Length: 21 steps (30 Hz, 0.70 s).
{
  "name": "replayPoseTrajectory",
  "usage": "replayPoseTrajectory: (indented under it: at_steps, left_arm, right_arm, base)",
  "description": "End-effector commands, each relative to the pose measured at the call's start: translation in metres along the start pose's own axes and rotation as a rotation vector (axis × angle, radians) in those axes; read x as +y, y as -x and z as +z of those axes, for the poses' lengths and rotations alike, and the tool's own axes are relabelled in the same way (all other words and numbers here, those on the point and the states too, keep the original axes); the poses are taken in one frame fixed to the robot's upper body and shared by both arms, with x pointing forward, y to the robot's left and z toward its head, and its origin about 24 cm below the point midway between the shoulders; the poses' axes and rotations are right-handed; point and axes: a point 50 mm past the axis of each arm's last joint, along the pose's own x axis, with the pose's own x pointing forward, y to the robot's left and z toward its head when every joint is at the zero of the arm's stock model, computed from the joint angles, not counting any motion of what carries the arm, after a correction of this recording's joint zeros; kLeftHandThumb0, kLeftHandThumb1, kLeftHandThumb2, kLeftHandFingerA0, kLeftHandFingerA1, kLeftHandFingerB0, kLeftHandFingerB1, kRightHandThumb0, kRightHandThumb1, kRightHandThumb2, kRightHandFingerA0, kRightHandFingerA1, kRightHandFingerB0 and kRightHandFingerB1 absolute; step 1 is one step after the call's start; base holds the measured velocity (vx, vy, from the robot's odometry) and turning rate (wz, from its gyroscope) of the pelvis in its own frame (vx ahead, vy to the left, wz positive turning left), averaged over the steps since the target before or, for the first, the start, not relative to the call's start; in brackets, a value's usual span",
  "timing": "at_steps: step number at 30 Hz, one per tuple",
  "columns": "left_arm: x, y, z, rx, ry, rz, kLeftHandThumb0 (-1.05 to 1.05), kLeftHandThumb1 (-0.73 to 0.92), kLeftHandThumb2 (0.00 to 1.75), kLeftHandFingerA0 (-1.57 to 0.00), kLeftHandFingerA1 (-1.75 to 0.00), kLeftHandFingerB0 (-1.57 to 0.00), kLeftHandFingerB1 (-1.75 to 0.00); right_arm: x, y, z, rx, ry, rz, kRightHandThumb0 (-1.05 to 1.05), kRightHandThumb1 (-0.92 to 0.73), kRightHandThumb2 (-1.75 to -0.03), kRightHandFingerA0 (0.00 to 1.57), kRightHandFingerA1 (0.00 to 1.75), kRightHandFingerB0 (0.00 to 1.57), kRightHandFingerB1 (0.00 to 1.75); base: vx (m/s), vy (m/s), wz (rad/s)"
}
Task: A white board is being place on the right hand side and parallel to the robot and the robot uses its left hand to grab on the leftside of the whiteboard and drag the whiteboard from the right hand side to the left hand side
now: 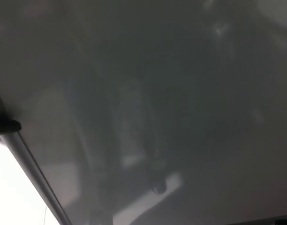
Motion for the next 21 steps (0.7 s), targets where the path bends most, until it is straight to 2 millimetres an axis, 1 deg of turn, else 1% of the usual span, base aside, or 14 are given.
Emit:
replayPoseTrajectory:
  at_steps: [1,3,5,6,11,12,13,15,16,17,18,19,20,21]
  left_arm:
    - [-0.003,0.024,-0.037,0.164,0.126,-0.033,-0.18,0.63,0.6,-0.96,-0.51,-0.92,-0.54]
    - [-0.002,0.029,-0.038,0.17,0.098,-0.017,-0.17,0.64,0.61,-0.95,-0.51,-0.9,-0.54]
    - [-0.001,0.034,-0.039,0.187,0.064,0.008,-0.11,0.67,0.61,-0.94,-0.49,-0.94,-0.55]
    - [-0.001,0.038,-0.04,0.203,0.057,0.008,-0.09,0.7,0.61,-0.91,-0.49,-0.89,-0.58]
    - [0.0,0.051,-0.042,0.205,0.032,0.007,-0.11,0.67,0.6,-0.87,-0.52,-0.88,-0.58]
    - [-0.001,0.057,-0.043,0.183,0.095,-0.025,-0.09,0.71,0.61,-0.75,-1.12,-0.84,-0.61]
    - [-0.001,0.061,-0.044,0.173,0.118,-0.033,-0.08,0.7,0.6,-0.77,-0.99,-0.84,-0.61]
    - [-0.001,0.066,-0.045,0.171,0.116,-0.023,-0.07,0.7,0.6,-0.78,-0.93,-0.83,-0.61]
    - [-0.001,0.068,-0.046,0.173,0.131,-0.017,-0.06,0.7,0.6,-0.85,-0.79,-0.83,-0.62]
    - [0.0,0.071,-0.047,0.175,0.151,-0.011,-0.06,0.7,0.6,-0.85,-0.79,-0.83,-0.62]
    - [-0.001,0.078,-0.048,0.163,0.136,-0.022,0.0,0.76,0.62,-0.73,-1.01,-0.8,-0.69]
    - [-0.002,0.08,-0.048,0.16,0.136,-0.02,0.01,0.79,0.63,-0.71,-0.99,-0.79,-0.71]
    - [-0.001,0.084,-0.048,0.167,0.122,-0.004,-0.01,0.78,0.63,-0.6,-1.27,-0.79,-0.71]
    - [-0.001,0.086,-0.048,0.177,0.102,0.01,-0.01,0.78,0.63,-0.6,-1.27,-0.79,-0.71]
  right_arm:
    - [-0.005,0.004,-0.001,0.007,0.021,-0.008,-0.55,-0.71,-0.85,0.69,1.01,0.31,0.73]
    - [-0.005,0.003,-0.001,0.007,0.014,-0.007,-0.56,-0.7,-0.87,0.7,1.0,0.3,0.73]
    - [-0.005,0.003,-0.001,0.011,0.012,-0.01,-0.56,-0.7,-0.86,0.71,1.0,0.3,0.72]
    - [-0.005,0.003,0.0,0.003,0.018,-0.006,-0.57,-0.7,-0.86,0.71,1.03,0.3,0.76]
    - [-0.003,0.001,0.001,-0.002,0.025,0.002,-0.58,-0.7,-0.86,0.72,1.03,0.3,0.76]
    - [-0.003,0.001,0.001,-0.003,0.023,0.0,-0.57,-0.7,-0.88,0.73,1.03,0.3,0.76]
    - [-0.003,0.001,0.001,-0.004,0.017,0.003,-0.58,-0.71,-0.86,0.72,1.04,0.3,0.77]
    - [-0.004,0.001,0.0,0.001,0.002,0.004,-0.6,-0.7,-0.87,0.73,1.03,0.31,0.76]
    - [-0.004,0.001,0.001,0.001,0.007,0.003,-0.58,-0.71,-0.87,0.73,1.03,0.29,0.76]
    - [-0.004,0.001,0.001,-0.003,0.016,0.004,-0.58,-0.71,-0.87,0.73,1.03,0.29,0.76]
    - [-0.004,0.0,0.002,0.003,0.011,0.002,-0.57,-0.7,-0.86,0.71,1.03,0.31,0.76]
    - [-0.004,-0.001,0.002,0.003,0.01,0.002,-0.57,-0.7,-0.86,0.7,1.03,0.3,0.74]
    - [-0.004,-0.001,0.002,0.001,0.001,0.002,-0.56,-0.69,-0.86,0.71,1.03,0.31,0.75]
    - [-0.004,-0.001,0.002,0.001,-0.009,0.001,-0.56,-0.69,-0.86,0.71,1.03,0.31,0.75]
  base:
    - [0.0,0.0,0.0]
    - [0.0,0.0,0.0]
    - [0.0,0.0,0.0]
    - [0.0,0.0,0.0]
    - [0.0,0.0,0.0]
    - [0.0,0.0,0.0]
    - [0.0,0.0,0.0]
    - [0.0,0.0,0.0]
    - [0.0,0.0,0.0]
    - [0.0,0.0,0.0]
    - [0.0,0.0,0.0]
    - [0.0,0.0,0.0]
    - [0.0,0.0,0.0]
    - [0.0,0.0,0.0]
